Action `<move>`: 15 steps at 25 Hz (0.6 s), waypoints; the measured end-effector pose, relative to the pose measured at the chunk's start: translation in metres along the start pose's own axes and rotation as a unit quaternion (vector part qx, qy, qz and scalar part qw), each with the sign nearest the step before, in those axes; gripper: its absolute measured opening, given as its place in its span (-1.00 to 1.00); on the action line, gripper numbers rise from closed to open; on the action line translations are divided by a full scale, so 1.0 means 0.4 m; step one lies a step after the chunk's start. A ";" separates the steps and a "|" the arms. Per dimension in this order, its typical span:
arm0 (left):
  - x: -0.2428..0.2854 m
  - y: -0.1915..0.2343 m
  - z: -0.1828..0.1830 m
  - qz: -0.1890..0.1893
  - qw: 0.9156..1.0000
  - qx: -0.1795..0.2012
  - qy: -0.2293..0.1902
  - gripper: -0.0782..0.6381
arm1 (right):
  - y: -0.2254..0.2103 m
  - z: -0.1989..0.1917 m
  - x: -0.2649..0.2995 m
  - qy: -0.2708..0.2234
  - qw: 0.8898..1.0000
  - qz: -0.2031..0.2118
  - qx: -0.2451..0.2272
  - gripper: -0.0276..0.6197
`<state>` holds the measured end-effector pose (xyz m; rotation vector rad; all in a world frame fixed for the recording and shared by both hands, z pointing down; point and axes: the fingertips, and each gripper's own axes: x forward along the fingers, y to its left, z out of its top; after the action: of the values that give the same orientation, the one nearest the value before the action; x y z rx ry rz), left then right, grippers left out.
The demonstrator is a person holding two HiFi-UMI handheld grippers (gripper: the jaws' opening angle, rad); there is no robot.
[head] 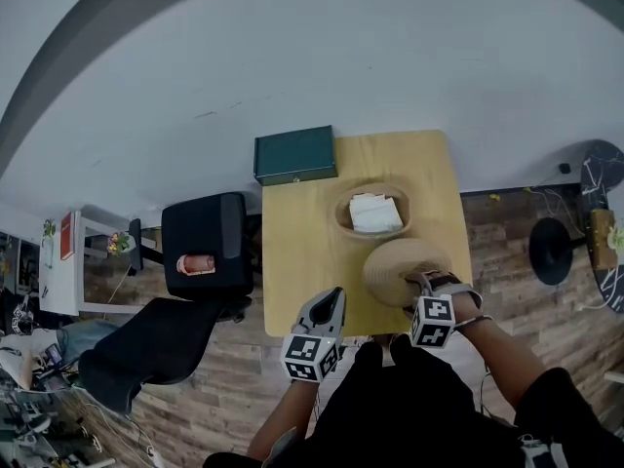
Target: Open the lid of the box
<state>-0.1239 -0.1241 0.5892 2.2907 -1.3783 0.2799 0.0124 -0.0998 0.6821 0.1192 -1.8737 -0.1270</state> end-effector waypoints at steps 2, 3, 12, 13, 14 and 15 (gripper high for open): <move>-0.003 -0.002 -0.010 0.001 1.000 -0.001 0.003 -0.72 | 0.021 -0.016 0.017 0.004 1.000 0.010 0.001 0.06; -0.005 -0.001 -0.016 0.003 1.000 -0.003 0.005 -0.72 | 0.031 -0.024 0.028 0.007 1.000 0.015 0.001 0.06; -0.020 0.011 -0.046 0.009 1.000 -0.014 0.016 -0.72 | 0.064 -0.052 0.124 0.014 0.998 0.057 0.004 0.06; -0.021 0.012 -0.046 0.010 1.000 -0.016 0.015 -0.72 | 0.063 -0.050 0.134 0.014 0.998 0.061 0.006 0.06; -0.021 0.014 -0.045 0.011 1.000 -0.018 0.015 -0.72 | 0.063 -0.047 0.144 0.014 0.998 0.065 0.008 0.06; -0.020 0.017 -0.043 0.012 1.000 -0.020 0.013 -0.72 | 0.062 -0.045 0.152 0.015 0.997 0.069 0.009 0.06</move>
<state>-0.1329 -0.1122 0.6030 2.2317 -1.3866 0.2874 0.0107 -0.0846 0.7486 0.0039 -1.8476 -0.0137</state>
